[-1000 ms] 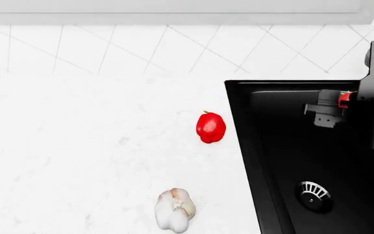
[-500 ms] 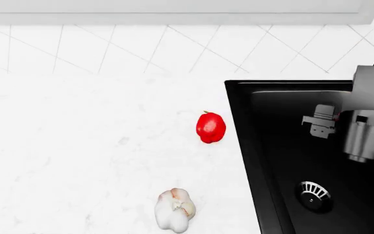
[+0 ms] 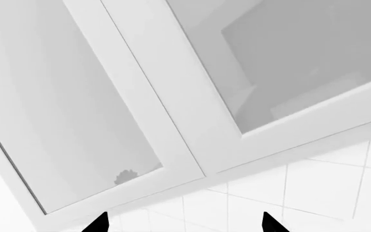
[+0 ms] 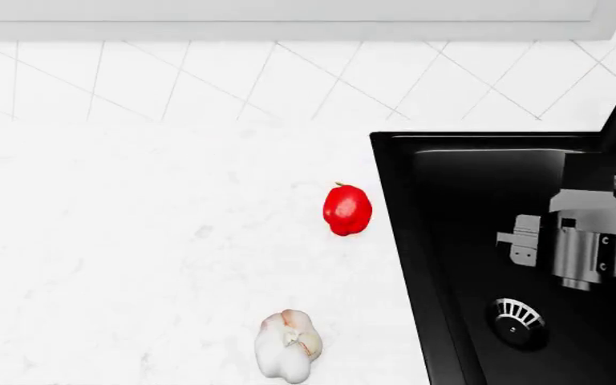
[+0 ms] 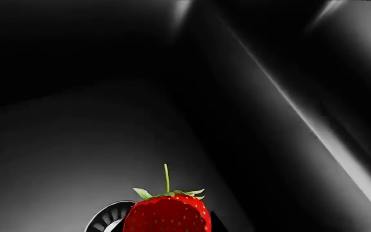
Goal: There is a mixed pile of frozen fruits and vegetables on the counter. Locate all the frozen vegetables and place the items in a bowl on the counter. Take all the frozen fruits and defrost them in a running sink.
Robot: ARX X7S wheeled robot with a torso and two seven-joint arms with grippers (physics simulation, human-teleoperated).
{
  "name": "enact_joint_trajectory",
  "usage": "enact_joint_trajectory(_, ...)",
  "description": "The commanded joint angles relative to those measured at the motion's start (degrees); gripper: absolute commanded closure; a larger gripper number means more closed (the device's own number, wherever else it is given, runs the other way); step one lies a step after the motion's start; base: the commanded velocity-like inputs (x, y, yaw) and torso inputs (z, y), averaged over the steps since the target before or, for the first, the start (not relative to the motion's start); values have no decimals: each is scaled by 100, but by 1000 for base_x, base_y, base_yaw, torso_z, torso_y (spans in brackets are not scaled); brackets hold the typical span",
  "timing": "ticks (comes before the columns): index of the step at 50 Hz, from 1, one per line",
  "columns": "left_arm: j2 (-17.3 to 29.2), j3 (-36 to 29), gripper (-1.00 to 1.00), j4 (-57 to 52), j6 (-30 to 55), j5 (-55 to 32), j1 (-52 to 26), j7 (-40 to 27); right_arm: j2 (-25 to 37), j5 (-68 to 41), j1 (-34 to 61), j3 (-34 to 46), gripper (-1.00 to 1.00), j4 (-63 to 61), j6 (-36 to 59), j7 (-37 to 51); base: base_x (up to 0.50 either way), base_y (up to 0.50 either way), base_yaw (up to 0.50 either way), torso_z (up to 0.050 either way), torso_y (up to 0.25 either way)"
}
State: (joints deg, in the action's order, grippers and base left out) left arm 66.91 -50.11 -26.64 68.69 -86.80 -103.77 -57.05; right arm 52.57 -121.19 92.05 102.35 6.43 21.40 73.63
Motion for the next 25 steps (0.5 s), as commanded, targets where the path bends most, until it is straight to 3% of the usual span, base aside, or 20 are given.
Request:
enact_joint_trajectory(1,-1,7,-100,6,19,-5,-6,-2,-110,-69,-266,117,100,290,198,-250,0,0,0,0,0)
enact_joint_trajectory(25,7,15,-100,15,9,29,25,18,-194,-311,-459,238,100,368,576,-466,0,0,0,0,0)
